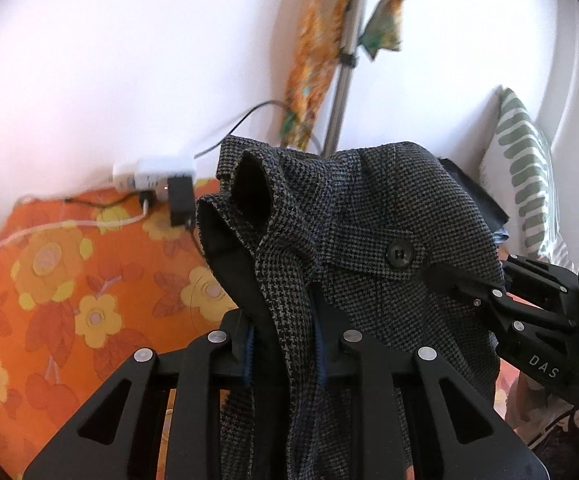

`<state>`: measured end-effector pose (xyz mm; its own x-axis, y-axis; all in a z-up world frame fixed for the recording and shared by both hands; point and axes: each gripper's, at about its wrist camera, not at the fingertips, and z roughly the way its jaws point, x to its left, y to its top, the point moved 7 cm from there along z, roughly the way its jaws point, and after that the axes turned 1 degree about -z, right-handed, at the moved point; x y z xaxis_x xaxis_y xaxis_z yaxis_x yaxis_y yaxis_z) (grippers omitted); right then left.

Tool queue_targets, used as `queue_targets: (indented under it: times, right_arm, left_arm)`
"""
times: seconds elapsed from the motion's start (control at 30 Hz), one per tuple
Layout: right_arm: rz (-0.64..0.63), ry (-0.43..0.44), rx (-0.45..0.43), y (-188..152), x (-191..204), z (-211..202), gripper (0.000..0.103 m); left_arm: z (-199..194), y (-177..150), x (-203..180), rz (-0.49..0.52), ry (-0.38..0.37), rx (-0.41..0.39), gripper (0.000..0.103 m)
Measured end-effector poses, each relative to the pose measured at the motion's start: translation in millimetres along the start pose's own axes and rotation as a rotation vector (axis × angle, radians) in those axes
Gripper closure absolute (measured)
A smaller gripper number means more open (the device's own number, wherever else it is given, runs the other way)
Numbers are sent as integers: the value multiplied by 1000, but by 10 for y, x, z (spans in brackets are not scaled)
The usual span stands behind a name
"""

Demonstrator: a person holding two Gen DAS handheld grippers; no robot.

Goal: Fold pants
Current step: 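Carry the held shorts toward the clothes stack beside the striped pillow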

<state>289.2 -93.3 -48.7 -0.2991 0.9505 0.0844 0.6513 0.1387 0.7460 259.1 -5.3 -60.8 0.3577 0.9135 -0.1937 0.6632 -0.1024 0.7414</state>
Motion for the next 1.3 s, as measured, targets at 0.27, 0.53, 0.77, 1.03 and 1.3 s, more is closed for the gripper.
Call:
queue_targets:
  times: [0.27, 0.53, 0.77, 1.03, 1.3]
  right_arm:
    - [-3, -61, -78, 23, -175, -542, 87]
    - [3, -128, -113, -122, -492, -1005, 87]
    - [11, -227, -143, -209, -970, -1406, 87]
    - [24, -345, -168, -138, -1675, -1749, 87]
    - [-21, -442, -179, 220, -2443, -1897, 87]
  left_arm:
    - [-250, 176, -499, 75, -15, -68, 86]
    - [-248, 225, -1080, 117, -69, -99, 86]
    - [-85, 328, -1692, 115, -164, -126, 86]
    - [248, 618, -2413, 132, -268, -142, 86]
    - [591, 1105, -2963, 136, -339, -189, 86]
